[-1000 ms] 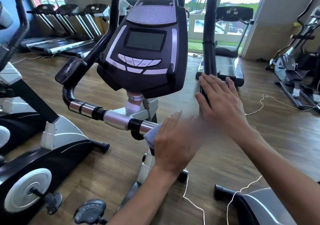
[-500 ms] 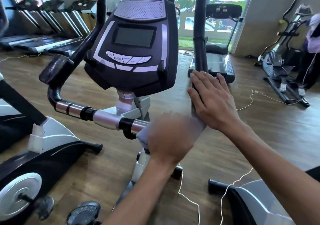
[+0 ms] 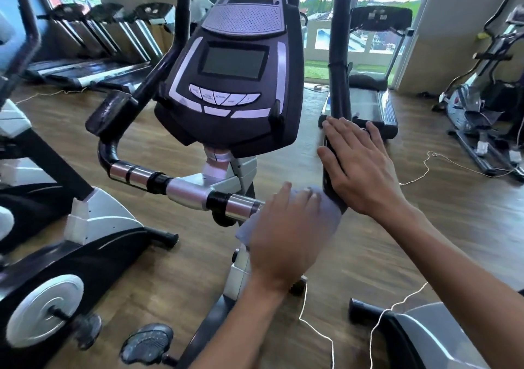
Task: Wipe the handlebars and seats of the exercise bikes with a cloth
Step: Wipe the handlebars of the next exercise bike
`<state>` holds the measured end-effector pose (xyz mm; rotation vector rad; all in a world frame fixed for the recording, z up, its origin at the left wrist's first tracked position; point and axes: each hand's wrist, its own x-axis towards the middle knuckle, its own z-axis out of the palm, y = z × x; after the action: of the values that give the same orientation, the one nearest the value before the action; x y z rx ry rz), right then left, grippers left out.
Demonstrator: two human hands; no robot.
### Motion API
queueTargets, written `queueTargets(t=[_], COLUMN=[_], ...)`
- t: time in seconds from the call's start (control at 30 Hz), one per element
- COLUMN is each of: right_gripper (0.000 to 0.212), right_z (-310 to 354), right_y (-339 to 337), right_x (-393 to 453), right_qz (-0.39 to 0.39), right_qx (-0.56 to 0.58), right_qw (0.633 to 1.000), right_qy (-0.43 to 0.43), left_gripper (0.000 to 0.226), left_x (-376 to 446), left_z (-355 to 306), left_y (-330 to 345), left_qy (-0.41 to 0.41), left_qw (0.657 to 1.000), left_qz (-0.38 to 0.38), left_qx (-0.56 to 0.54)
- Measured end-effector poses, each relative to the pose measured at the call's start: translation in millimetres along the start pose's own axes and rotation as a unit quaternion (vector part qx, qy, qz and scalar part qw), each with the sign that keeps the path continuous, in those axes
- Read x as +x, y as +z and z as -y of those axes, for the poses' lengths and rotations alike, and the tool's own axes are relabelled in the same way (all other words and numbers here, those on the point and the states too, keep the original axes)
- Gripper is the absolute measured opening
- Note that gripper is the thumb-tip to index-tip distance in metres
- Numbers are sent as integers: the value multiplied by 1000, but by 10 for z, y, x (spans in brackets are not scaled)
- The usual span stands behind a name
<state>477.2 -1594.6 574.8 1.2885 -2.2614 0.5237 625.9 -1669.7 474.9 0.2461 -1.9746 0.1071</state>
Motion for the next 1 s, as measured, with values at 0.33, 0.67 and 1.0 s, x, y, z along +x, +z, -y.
queueTargets(t=[0.33,0.67,1.0], right_gripper=[75,77,73], right_z=[46,-3,15], right_y=[-14,-57,-55], right_x=[16,1,-18], right_qz=[21,39,35], right_qx=[-56,-24,-43], right_qw=[998,999,998], right_qy=[-10,-19,-15], left_gripper=[22,18,23], left_x=[195,279,183], left_z=[944,425,-77], left_y=[-203,-137,-27], left_qy=[-202,-64,-62], left_qw=[978,996,996], left_qz=[-54,35,7], left_qx=[-15,-55,-59])
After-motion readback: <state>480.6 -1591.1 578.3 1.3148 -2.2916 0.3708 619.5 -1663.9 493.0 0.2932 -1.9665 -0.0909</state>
